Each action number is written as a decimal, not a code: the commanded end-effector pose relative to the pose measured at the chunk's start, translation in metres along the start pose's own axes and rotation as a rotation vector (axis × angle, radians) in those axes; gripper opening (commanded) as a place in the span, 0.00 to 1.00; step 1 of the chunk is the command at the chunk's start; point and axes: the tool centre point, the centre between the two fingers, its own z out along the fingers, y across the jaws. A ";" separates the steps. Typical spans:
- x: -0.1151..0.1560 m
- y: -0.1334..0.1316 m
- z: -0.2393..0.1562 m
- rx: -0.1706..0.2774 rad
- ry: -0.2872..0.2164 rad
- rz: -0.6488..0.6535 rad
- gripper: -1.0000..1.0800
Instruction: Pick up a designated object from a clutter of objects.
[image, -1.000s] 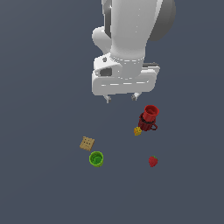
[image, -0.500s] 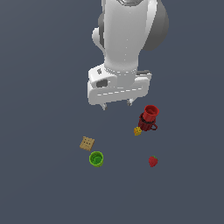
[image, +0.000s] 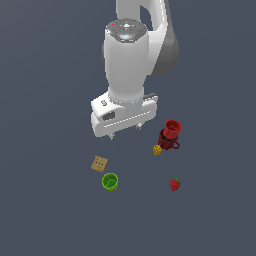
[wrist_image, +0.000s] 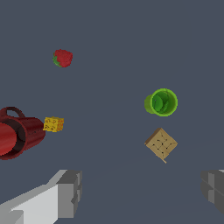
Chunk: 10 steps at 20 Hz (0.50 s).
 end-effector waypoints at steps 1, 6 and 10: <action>0.000 0.008 0.011 0.002 0.000 -0.051 0.96; -0.001 0.025 0.034 0.005 -0.001 -0.152 0.96; -0.003 0.037 0.052 0.007 -0.001 -0.232 0.96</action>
